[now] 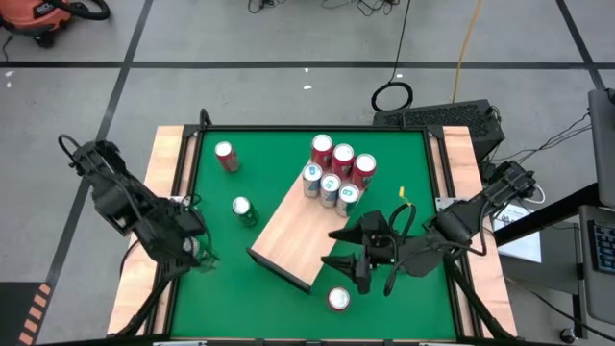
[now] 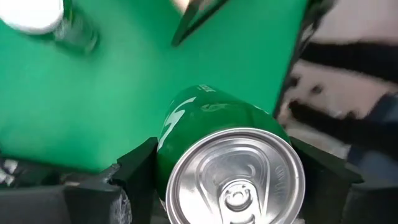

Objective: Sort soda cans
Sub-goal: Put the green soda can on the shelf

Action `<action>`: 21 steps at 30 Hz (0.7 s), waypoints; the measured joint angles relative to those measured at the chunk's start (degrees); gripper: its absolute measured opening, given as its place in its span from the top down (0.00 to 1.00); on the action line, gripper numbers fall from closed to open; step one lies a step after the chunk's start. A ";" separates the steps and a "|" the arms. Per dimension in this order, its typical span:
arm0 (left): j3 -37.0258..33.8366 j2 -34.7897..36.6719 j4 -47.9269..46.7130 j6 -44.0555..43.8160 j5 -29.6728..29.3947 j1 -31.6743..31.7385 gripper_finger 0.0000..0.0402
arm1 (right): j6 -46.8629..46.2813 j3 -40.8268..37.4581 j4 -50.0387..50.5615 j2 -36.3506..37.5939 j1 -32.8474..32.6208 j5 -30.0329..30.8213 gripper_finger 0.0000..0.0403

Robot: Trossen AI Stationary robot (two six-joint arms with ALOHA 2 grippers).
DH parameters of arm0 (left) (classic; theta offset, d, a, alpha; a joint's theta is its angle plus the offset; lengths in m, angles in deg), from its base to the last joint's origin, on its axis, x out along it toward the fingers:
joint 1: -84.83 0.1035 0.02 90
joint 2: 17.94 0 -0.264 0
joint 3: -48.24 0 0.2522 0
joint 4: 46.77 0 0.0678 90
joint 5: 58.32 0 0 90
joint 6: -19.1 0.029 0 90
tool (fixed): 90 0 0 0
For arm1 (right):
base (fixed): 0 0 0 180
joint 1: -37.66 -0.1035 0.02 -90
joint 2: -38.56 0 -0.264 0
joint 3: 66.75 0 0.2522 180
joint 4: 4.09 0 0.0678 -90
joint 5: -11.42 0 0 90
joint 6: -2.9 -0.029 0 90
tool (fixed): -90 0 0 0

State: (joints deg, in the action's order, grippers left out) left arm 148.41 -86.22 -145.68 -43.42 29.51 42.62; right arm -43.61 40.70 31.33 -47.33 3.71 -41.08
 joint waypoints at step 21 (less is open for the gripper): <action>16.83 -0.14 13.50 4.63 -12.99 8.79 0.31 | 25.25 3.36 -7.27 -2.04 6.27 3.12 0.20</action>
State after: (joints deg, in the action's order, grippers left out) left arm 165.24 -86.37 -132.18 -38.79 16.52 51.41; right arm -18.37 44.06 24.06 -49.37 9.98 -37.97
